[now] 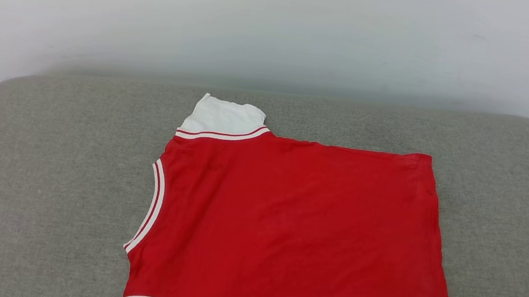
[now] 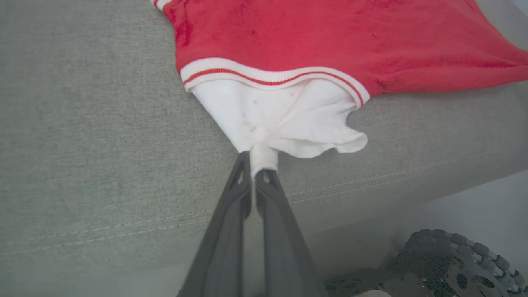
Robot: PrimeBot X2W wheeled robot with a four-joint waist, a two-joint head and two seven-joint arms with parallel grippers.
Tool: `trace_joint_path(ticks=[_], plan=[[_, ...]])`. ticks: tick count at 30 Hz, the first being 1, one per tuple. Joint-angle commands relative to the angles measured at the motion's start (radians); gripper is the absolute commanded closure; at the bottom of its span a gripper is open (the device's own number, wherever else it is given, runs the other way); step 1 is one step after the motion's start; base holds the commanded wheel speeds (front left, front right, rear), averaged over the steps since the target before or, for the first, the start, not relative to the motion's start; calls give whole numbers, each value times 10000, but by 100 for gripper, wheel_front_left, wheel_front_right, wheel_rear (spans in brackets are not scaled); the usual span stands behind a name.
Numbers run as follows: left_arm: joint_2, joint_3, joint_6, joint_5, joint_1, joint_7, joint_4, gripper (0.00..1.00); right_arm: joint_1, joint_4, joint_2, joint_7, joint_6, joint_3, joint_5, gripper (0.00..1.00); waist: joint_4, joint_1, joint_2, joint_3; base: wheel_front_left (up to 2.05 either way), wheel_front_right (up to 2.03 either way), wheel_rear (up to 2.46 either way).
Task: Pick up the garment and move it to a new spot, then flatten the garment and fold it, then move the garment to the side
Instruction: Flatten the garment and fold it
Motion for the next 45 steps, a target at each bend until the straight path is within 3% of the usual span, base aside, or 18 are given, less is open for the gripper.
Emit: trace_joint_path(ticks=[1, 12, 21, 31, 45], plan=[[-20, 99, -54, 107, -266, -38, 7, 100, 233, -119, 161, 72, -7, -269, -80, 100, 42, 2, -1, 8, 0, 0, 0], [176, 541, -773, 1040, -2635, 245, 408, 100, 141, -1315, 1042, 1012, -7, -2656, -1199, 100, -19, 2, -1, 678, 0, 0, 0], [288, 694, -1560, 1732, -5114, 1125, 948, 100, -605, -2109, 1344, 1700, -7, -3725, -1731, 100, -203, 2, -1, 1606, 0, 0, 0], [-134, 684, -2575, 2076, -7300, 1823, 2442, 100, -1737, -1770, 1672, 2486, -7, -3992, -1735, 100, -330, 2, -1, 2761, 0, 0, 0], [-1039, 238, -3987, 1929, -8332, 1894, 5651, 100, -2775, -309, 1870, 3034, -7, -2775, -1668, 100, -381, 2, -1, 3518, 0, 0, 0]])
